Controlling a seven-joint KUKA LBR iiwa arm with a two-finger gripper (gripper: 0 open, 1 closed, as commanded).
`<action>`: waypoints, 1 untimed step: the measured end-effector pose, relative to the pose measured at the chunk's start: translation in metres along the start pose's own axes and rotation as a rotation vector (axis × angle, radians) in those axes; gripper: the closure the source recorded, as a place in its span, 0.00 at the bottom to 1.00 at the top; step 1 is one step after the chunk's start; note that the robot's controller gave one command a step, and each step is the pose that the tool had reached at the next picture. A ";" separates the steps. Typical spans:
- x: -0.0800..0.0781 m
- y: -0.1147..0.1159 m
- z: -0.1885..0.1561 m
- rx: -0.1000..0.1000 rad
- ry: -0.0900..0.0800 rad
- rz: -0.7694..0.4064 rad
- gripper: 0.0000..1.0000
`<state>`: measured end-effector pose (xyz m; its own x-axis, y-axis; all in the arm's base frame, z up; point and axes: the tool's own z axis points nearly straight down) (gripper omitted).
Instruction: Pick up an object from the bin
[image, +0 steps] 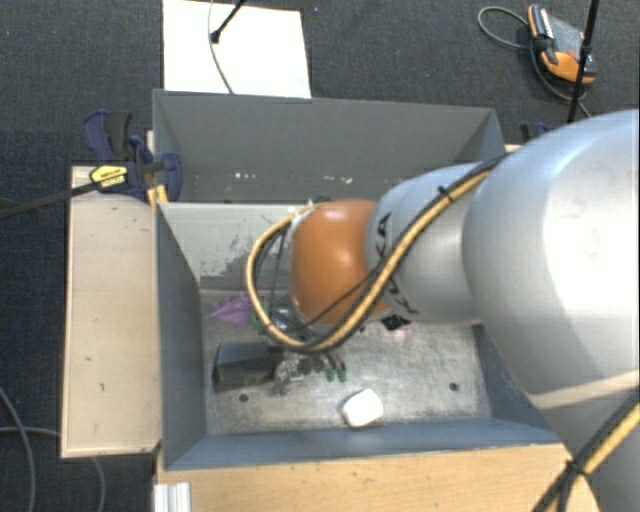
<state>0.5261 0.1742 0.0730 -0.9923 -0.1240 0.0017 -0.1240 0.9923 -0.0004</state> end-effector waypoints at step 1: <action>0.001 0.000 -0.003 0.000 0.000 0.001 1.00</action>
Offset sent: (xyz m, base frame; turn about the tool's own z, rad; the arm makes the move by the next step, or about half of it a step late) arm 0.0001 0.0001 0.0566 0.0000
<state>0.5248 0.1739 0.0762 -0.9923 -0.1234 0.0021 -0.1234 0.9924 -0.0001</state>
